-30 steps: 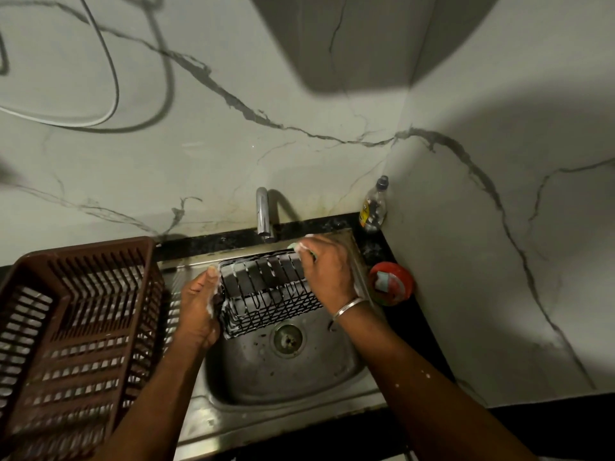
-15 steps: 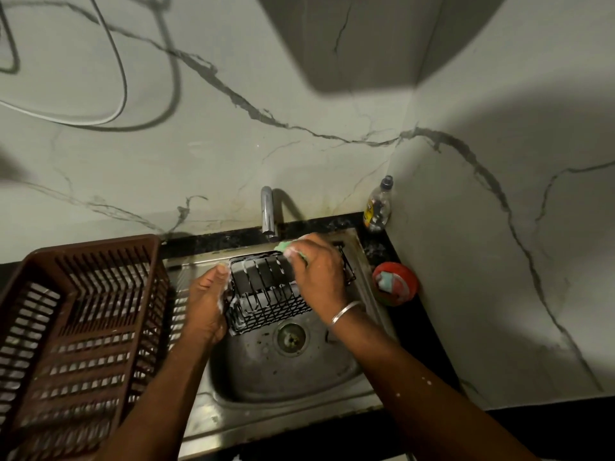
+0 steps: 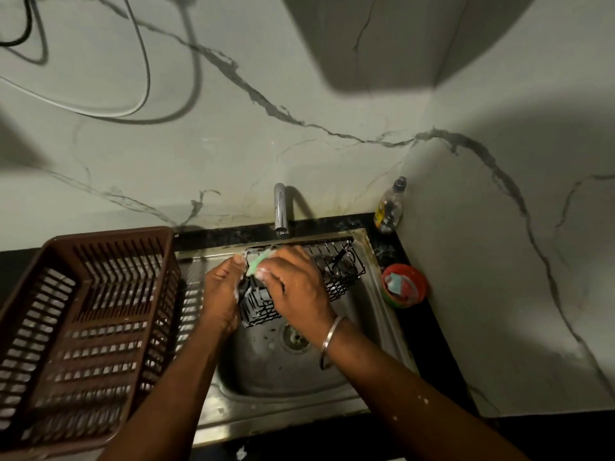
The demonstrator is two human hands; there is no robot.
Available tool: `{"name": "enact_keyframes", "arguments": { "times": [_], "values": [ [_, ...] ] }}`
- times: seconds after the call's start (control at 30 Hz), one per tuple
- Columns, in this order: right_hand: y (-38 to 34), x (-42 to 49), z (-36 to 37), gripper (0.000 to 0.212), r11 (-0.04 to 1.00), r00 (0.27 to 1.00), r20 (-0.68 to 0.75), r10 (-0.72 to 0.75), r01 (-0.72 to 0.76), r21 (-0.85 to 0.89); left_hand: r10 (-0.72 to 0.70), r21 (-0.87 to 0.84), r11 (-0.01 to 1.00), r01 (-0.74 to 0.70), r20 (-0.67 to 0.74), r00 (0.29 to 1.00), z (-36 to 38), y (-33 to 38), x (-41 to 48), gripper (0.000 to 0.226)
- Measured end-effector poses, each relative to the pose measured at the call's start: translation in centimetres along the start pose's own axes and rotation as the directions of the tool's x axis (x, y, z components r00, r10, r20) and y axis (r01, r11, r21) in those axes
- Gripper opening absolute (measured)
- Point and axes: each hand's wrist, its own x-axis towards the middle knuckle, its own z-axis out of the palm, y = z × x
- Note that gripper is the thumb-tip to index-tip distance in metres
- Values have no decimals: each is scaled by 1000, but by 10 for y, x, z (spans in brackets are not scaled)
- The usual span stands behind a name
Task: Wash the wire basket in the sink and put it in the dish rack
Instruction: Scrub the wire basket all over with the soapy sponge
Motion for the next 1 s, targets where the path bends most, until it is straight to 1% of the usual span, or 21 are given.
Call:
{"name": "enact_keyframes", "arguments": {
  "times": [0.07,0.1,0.13,0.2,0.23,0.27,0.37,0.4,0.43,0.5,0.53,0.57,0.63,0.7,0.73,0.77,0.83,0.87,0.9,0.93,1.0],
  "values": [
    [1,-13,-6,10,992,990,65,-125,124,13,-5,10,1000,5,-10,1000,-5,1,1,30],
    [3,-13,-9,10,989,986,74,-147,146,21,-1,18,1000,1,-5,1000,-7,0,1,30],
    [4,-10,-8,11,993,991,64,-119,118,17,-1,29,1000,0,6,1000,-5,-1,0,30],
    [2,-1,-3,10,1000,1000,0,5,-5,-1,-5,57,998,4,21,1000,-1,-3,-3,29],
    [1,0,-2,10,999,999,-20,38,-38,-11,-4,50,999,3,21,1000,1,-3,-4,31],
    [-1,-2,-1,9,999,1000,-15,26,-26,-22,-3,38,999,2,17,1000,2,-1,-4,34],
    [1,-19,-11,9,994,990,93,-110,109,17,1,48,999,-1,5,1000,-4,0,-1,38],
    [4,-19,-14,9,993,987,112,-116,114,27,-3,50,999,2,7,1000,-6,-1,-1,37],
    [6,-13,-14,10,997,991,108,-80,78,24,-8,55,998,7,19,1000,-6,-2,0,35],
    [7,1,-8,11,998,998,36,61,-61,1,-18,49,999,16,27,999,-3,-5,-1,30],
    [7,8,-6,10,994,994,8,106,-106,-6,-13,26,1000,13,19,1000,-1,-4,-1,30],
    [7,9,-6,10,993,994,-1,113,-113,-18,-17,18,1000,16,11,1000,2,-2,-1,31],
    [4,1,-12,9,999,998,44,33,-33,-13,-6,31,999,6,-27,1000,1,2,1,28],
    [4,-10,-23,7,996,990,122,-78,73,44,20,32,999,-19,-33,999,0,8,1,45],
    [6,-9,-26,7,996,988,135,-80,74,50,25,17,1000,-25,-14,1000,1,9,0,52],
    [8,-3,-27,6,999,993,114,-35,32,34,17,15,1000,-17,-1,1000,1,7,-1,55],
    [13,11,-23,6,994,994,-8,113,-113,-12,-15,-5,1000,15,-22,1000,10,9,-7,59],
    [14,16,-20,7,988,988,-33,154,-155,-23,-16,-15,1000,15,-37,999,11,10,-7,60],
    [13,15,-18,8,989,989,-26,145,-145,-29,-8,-11,1000,8,-43,999,8,8,-5,60],
    [10,11,-17,9,995,995,8,95,-95,-22,-13,4,1000,13,-41,999,7,7,-3,57],
    [2,-5,-23,9,998,994,100,-51,48,35,4,12,1000,-3,-51,999,0,8,1,45]
  ]
}}
